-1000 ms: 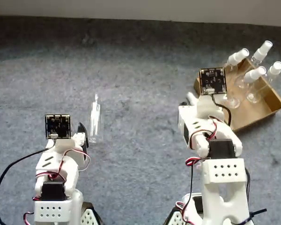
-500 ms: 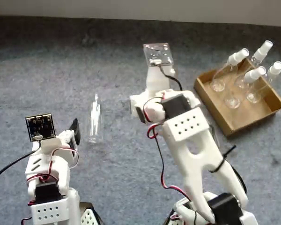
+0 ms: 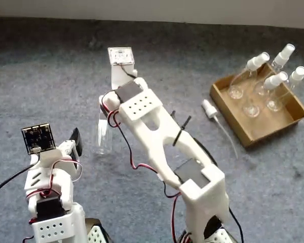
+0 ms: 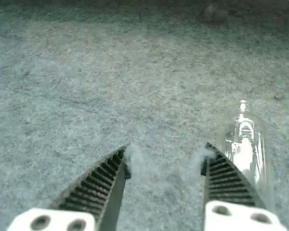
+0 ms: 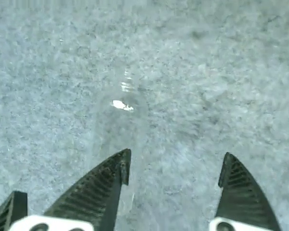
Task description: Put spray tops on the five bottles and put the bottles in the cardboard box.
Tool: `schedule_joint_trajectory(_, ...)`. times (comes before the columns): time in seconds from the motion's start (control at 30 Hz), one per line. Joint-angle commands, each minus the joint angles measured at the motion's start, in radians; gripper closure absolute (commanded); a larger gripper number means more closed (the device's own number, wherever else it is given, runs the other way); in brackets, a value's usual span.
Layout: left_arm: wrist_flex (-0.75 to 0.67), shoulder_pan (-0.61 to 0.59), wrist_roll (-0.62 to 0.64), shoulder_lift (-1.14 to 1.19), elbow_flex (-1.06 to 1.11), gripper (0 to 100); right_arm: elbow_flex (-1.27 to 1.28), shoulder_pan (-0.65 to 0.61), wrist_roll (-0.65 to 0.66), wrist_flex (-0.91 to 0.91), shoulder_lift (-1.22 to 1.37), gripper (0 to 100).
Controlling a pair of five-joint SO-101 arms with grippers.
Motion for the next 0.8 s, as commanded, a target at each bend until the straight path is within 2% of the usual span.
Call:
schedule_joint_trajectory(0.0, -0.021, -0.007, 0.0, -0.01, -0.064, 79, -0.203, -0.033, -0.032, 0.005, 0.079, 74.1)
schedule_joint_trajectory(0.13, -0.021, -0.007, 0.0, -0.01, -0.056, 79, -0.349, -0.054, -0.075, 0.008, 0.206, 72.4)
schedule_joint_trajectory(0.33, -0.02, 0.007, -0.005, -0.01, -0.053, 79, -0.461, -0.091, -0.107, 0.008, 0.349, 58.0)
schedule_joint_trajectory(0.67, -0.021, 0.008, -0.006, -0.01, -0.041, 79, -0.532, -0.108, -0.107, 0.01, 0.506, 57.8)
schedule_joint_trajectory(0.77, -0.023, 0.008, -0.006, -0.01, -0.033, 79, -0.532, -0.09, -0.107, 0.058, 0.524, 61.5)
